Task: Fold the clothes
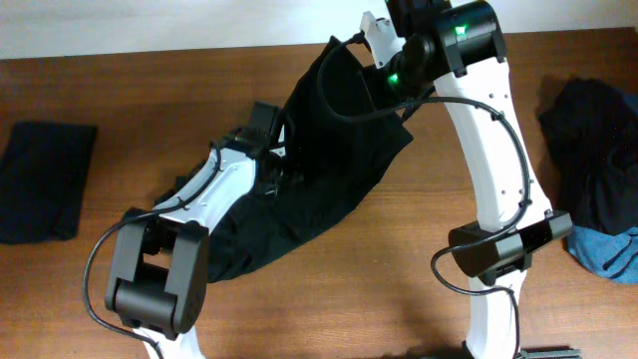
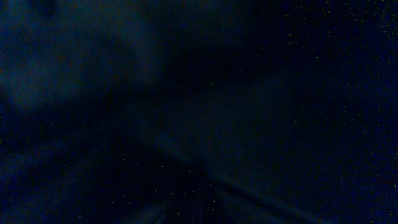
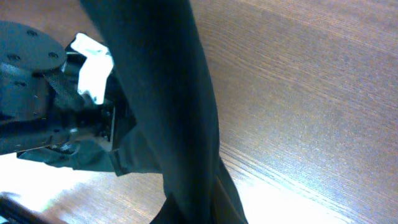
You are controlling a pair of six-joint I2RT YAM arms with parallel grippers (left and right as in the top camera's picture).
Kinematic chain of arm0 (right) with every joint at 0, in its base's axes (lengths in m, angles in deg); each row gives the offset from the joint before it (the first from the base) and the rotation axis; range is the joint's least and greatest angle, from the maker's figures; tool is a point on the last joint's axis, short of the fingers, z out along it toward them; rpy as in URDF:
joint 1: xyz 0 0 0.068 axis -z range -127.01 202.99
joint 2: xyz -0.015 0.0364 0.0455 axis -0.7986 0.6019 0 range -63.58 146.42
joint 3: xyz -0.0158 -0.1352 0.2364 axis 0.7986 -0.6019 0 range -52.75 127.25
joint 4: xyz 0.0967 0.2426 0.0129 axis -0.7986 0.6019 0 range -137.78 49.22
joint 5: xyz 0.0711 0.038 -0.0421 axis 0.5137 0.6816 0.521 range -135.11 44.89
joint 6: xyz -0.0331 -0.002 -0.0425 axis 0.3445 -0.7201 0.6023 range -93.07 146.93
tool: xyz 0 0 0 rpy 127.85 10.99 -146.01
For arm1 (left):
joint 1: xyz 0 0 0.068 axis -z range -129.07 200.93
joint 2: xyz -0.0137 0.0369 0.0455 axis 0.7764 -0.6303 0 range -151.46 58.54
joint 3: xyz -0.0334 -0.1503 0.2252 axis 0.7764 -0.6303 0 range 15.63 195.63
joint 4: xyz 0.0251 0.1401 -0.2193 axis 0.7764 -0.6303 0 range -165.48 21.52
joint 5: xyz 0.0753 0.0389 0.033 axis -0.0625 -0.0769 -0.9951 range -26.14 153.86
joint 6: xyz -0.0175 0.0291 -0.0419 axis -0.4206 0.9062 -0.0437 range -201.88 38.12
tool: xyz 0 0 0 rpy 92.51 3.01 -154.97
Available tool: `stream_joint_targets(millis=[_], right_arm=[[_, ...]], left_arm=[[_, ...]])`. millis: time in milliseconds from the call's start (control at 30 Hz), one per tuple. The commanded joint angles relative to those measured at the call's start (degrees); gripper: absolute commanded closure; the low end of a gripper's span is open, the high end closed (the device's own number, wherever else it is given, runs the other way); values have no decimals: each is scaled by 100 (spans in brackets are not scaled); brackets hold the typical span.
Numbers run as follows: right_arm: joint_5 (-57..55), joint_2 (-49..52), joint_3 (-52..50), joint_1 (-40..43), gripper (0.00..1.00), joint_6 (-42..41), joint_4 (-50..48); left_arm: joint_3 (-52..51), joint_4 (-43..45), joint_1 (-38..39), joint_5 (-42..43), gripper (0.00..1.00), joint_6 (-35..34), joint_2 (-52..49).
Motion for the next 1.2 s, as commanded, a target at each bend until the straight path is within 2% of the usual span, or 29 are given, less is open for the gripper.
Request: stream_joint_targets(millis=[0, 67, 200, 333, 467, 667, 900, 1167], right_arm=[[-55, -55, 66, 37, 96, -26, -24], [-55, -55, 66, 37, 96, -9, -17], [-59, -55, 66, 37, 96, 50, 4], [-221, -55, 66, 37, 96, 120, 22], [-444, -55, 66, 48, 96, 118, 42], [-483, -55, 66, 446, 96, 48, 42], [-485, -55, 66, 1152, 96, 55, 33], [-483, -55, 0, 1829, 96, 57, 35]], left_arm=[[-557, 619, 52, 66, 100, -354, -107], [-739, 1005, 90, 339, 100, -352, -136], [-627, 1182, 101, 702, 100, -105, -44], [-144, 994, 98, 776, 100, 160, 334], [457, 317, 55, 378, 100, 326, 935], [927, -1456, -352, -1296, 100, 457, 1810], [918, -2487, -754, -1384, 100, 789, 1836], [918, -2686, -417, -1327, 100, 944, 1611]])
